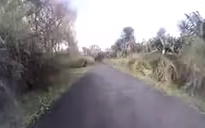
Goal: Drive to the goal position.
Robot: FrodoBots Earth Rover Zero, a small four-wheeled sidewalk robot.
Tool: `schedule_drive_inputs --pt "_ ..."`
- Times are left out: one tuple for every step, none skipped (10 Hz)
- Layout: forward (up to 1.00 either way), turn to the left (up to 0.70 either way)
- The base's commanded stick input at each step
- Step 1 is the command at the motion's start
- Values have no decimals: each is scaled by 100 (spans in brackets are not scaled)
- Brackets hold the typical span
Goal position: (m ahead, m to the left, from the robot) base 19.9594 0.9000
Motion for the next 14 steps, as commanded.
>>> schedule_drive_inputs --pt "85 0" --pt "85 0" --pt "85 -33" --pt "85 -34" --pt "85 -34" --pt "85 -34" --pt "85 -34" --pt "85 -34" --pt "85 -34" --pt "85 -34" --pt "85 -29" --pt "85 -18" --pt "85 0" --pt "85 0"
